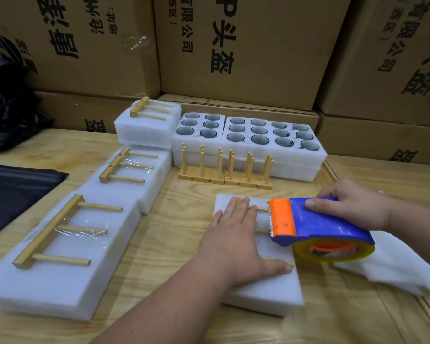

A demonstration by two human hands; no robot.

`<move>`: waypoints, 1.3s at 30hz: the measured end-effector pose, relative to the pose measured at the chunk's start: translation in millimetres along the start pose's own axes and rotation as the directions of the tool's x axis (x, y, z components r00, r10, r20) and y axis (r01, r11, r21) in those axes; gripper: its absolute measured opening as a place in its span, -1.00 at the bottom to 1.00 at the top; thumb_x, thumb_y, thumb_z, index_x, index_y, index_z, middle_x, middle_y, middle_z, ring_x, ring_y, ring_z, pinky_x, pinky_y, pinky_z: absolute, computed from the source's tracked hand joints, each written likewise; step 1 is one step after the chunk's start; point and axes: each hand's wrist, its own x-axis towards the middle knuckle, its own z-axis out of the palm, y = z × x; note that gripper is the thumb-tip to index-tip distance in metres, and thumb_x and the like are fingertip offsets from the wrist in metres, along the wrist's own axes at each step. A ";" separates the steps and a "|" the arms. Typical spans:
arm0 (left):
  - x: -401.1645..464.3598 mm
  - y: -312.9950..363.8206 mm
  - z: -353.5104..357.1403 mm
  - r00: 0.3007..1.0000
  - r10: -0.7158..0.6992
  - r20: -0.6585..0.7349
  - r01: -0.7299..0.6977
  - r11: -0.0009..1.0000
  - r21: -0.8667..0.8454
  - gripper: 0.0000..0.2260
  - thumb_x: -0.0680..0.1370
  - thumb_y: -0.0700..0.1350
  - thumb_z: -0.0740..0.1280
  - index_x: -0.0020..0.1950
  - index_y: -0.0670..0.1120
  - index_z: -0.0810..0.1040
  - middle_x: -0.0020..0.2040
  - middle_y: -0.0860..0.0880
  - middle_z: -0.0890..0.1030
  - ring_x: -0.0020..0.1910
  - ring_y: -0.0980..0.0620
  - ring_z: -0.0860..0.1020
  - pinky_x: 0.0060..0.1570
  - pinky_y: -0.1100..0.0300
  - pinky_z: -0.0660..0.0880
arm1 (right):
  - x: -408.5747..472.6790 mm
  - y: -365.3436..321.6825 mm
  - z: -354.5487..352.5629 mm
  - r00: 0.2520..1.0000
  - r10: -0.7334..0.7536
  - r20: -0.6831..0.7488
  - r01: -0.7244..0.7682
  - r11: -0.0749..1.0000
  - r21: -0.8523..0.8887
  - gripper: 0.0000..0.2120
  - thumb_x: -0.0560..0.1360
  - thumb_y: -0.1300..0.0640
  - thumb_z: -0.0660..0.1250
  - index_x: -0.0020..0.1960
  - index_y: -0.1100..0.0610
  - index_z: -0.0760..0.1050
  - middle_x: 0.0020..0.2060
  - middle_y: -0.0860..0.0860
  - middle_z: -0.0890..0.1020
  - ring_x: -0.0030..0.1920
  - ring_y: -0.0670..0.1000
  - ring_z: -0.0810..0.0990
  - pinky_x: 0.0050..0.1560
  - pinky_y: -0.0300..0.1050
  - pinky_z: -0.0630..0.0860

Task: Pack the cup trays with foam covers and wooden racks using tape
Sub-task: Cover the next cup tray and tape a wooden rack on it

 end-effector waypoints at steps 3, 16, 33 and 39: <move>0.3 -0.1 -0.4 1.000 -0.004 0.012 0.004 1.000 0.010 0.15 0.29 0.61 0.24 0.66 0.03 -0.13 0.65 0.12 -0.23 0.59 0.12 -0.33 0.58 -0.01 -0.23 | -5.0 6.3 -6.7 1.000 0.022 -0.009 -0.022 1.000 0.005 -0.40 0.31 -0.45 0.31 -0.36 0.13 0.55 -0.47 0.01 0.52 -0.43 -0.04 0.44 -0.31 -0.04 0.37; -0.5 -0.6 -0.4 0.999 -0.013 0.042 0.013 1.000 0.006 0.16 0.28 0.61 0.24 0.66 0.05 -0.15 0.63 0.15 -0.28 0.57 0.15 -0.37 0.58 0.00 -0.27 | -55.3 49.1 -48.3 0.989 0.131 -0.071 -0.132 0.991 -0.020 -0.20 0.16 -0.71 0.22 -0.20 0.00 0.69 -0.36 0.05 0.67 -0.36 0.06 0.66 -0.33 -0.05 0.51; -0.2 -1.4 2.3 0.999 -0.014 0.044 0.014 1.000 -0.011 0.12 0.26 0.62 0.23 0.65 0.13 -0.09 0.63 0.15 -0.27 0.57 0.12 -0.37 0.58 -0.03 -0.26 | -6.5 -27.7 -21.5 0.948 0.316 0.031 -0.219 0.724 -0.654 -0.34 0.40 -0.54 0.18 -0.21 0.08 0.58 -0.34 -0.02 0.61 -0.34 -0.02 0.54 -0.36 -0.13 0.36; -1.4 -2.4 3.6 0.999 0.025 0.030 -0.023 0.999 -0.041 -0.08 0.27 0.60 0.24 0.55 0.43 -0.01 0.65 0.12 -0.24 0.58 0.09 -0.37 0.57 -0.05 -0.28 | 14.1 -68.8 -2.0 0.940 0.339 0.048 -0.180 0.608 -0.773 -0.46 0.45 -0.43 0.24 -0.27 0.06 0.42 -0.31 -0.03 0.52 -0.33 -0.02 0.46 -0.38 -0.11 0.30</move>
